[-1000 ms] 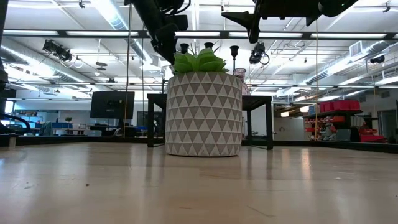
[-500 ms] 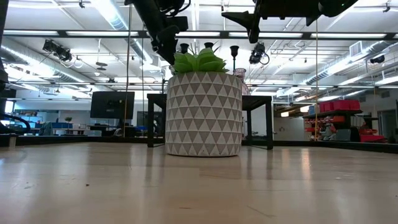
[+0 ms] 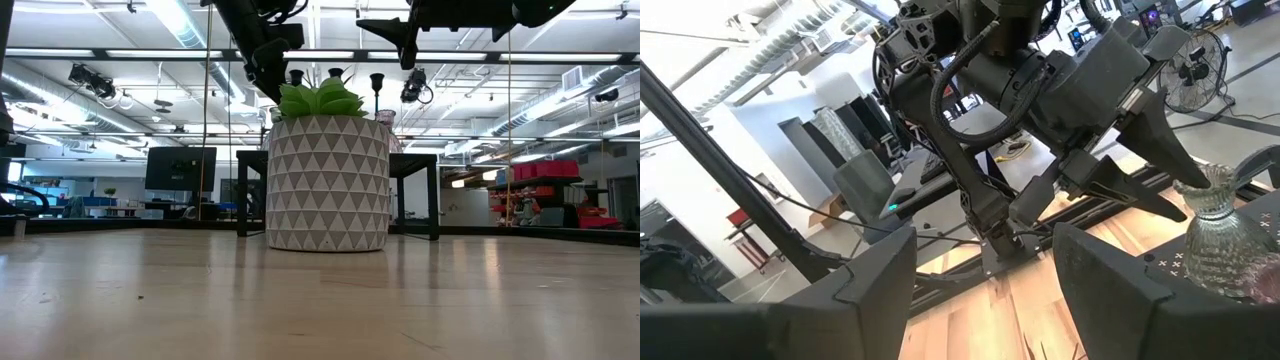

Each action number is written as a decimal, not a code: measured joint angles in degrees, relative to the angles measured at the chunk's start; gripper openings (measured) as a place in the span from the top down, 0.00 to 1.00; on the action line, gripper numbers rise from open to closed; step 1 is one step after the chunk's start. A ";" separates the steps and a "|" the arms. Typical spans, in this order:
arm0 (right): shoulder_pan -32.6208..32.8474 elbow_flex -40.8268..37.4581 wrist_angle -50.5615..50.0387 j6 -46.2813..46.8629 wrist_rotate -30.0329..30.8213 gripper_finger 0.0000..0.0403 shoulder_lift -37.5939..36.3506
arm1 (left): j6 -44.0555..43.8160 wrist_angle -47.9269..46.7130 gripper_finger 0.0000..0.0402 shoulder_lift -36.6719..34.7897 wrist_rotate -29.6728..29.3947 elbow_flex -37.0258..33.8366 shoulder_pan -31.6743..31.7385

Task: Pick & Place candle stick holders
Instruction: Put the green glass candle holder on the shelf aligned with the left black candle holder, then return to Home Position

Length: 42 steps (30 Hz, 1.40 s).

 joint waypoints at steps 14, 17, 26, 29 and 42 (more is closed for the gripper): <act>0.01 0.00 0.02 -0.02 0.00 0.41 0.00 | 3.06 1.73 0.65 -2.04 -7.81 0.00 -2.97; 0.00 0.00 -0.01 0.00 0.01 0.41 0.00 | 2.51 4.33 0.65 -3.60 -8.63 0.00 -3.28; -0.02 -0.02 0.02 0.00 0.01 0.41 0.00 | 0.40 5.57 0.65 -11.05 9.44 0.00 -6.09; 0.01 -0.02 -0.01 0.00 0.02 0.41 0.00 | 0.77 4.21 0.65 -13.94 11.75 0.00 -7.18; 0.01 -0.02 -0.01 -0.01 0.01 0.41 0.00 | -2.60 -13.28 0.65 -26.69 14.45 -0.31 -9.71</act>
